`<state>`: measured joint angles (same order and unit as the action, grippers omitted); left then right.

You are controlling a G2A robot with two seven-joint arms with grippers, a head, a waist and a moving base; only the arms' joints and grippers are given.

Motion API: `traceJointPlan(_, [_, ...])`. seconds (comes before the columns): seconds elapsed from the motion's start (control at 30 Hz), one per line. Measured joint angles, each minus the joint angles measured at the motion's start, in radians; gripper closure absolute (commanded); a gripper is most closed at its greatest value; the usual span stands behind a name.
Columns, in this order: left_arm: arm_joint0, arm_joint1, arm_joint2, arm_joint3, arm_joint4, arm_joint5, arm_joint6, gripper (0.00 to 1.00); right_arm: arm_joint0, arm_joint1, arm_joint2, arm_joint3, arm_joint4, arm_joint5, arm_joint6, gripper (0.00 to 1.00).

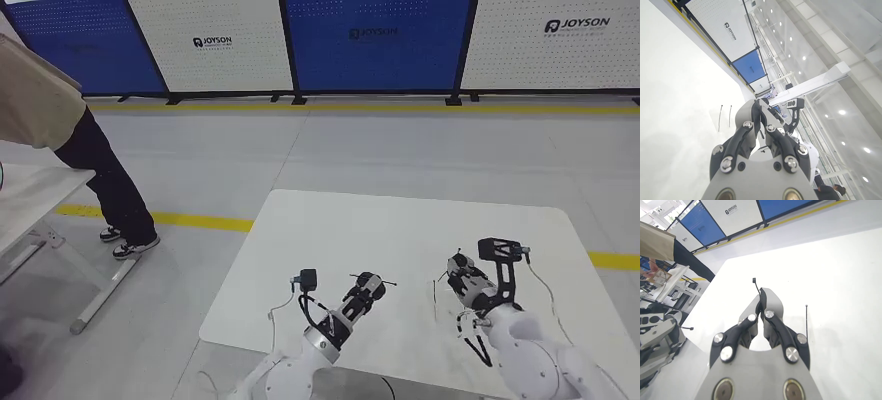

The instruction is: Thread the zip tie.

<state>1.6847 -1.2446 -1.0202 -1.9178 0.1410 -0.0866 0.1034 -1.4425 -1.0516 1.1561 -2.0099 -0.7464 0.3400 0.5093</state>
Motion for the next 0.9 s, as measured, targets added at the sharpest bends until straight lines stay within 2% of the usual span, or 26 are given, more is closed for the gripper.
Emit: traceJointPlan(0.9, [-0.003,-0.001,0.003,0.001,0.0,0.004,0.003,1.0,0.001,0.0,0.001,0.001,0.003,0.0,0.003,1.0])
